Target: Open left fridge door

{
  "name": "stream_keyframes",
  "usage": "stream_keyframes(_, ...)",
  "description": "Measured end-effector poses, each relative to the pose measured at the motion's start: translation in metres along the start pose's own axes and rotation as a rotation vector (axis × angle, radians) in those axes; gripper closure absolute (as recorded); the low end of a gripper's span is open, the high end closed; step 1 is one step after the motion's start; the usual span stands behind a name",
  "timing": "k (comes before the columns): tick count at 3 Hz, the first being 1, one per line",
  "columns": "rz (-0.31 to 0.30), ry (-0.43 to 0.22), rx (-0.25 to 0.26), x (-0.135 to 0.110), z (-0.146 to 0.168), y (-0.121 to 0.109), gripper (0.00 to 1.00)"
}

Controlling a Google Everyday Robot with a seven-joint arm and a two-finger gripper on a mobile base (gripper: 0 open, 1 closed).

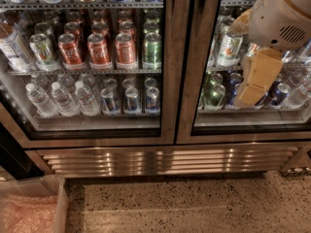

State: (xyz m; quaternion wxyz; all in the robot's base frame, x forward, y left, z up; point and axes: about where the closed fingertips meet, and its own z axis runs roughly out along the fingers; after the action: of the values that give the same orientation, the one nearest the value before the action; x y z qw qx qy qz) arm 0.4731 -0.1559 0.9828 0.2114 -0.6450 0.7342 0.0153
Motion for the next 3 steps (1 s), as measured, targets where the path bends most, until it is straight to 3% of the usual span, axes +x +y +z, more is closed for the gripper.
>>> stream_keyframes(1,-0.128,-0.061,-0.007,-0.0484,0.0092,-0.0080,0.00)
stream_keyframes(3,-0.121,-0.067,-0.003,-0.0492,0.0092,-0.0088,0.00)
